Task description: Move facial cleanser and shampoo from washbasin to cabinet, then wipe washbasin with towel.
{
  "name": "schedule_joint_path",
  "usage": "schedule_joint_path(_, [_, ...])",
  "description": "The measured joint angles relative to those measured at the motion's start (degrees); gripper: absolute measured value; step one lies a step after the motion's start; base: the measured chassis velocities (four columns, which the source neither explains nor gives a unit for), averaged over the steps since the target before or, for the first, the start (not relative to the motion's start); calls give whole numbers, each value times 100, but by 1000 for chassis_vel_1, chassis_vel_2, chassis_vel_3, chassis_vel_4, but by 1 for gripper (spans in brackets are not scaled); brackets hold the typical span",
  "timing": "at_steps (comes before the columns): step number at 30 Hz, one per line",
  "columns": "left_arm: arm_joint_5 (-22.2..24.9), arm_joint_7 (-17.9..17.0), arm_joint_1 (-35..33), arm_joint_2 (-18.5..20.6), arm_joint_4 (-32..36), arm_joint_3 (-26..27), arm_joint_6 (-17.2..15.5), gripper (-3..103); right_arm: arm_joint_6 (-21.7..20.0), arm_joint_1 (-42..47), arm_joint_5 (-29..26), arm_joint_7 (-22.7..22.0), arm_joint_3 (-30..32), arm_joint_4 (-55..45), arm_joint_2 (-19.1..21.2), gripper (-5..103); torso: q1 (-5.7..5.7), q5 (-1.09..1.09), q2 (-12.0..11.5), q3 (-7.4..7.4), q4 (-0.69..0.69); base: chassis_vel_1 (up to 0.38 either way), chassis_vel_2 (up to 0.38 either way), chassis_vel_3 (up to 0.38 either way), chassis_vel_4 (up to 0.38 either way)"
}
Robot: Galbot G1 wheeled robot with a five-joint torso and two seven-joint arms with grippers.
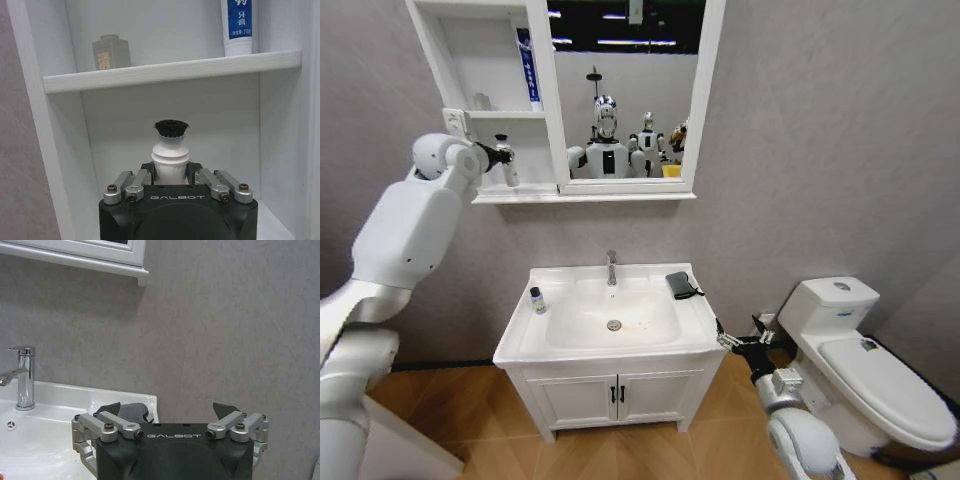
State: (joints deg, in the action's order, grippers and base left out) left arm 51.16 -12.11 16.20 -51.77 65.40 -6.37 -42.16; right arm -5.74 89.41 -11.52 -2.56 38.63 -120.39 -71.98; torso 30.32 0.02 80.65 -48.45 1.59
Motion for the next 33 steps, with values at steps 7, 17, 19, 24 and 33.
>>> schedule_joint_path(7, [-293,187,203,-216,-501,-33,78,32,7,11,18,1,-19,9,-16,100,-1,0,0,0,-1,0,0,0,0])
schedule_joint_path(17, [-641,216,156,-456,-1008,205,313,32,48,43,6,11,-23,45,-21,100,-1,-1,0,0,-1,0,0,0,0])
schedule_joint_path(19, [-654,181,135,-490,-1035,250,319,32,52,45,-13,12,-15,46,3,100,-1,-1,1,0,-2,0,0,0,0])
schedule_joint_path(24, [-766,70,122,-587,-1176,305,416,29,55,34,-66,11,4,61,49,100,-1,0,1,0,0,0,0,0,0])
schedule_joint_path(33, [-850,19,99,-696,-1253,393,475,59,69,37,-113,3,7,69,145,100,-1,0,0,0,0,0,0,0,0])
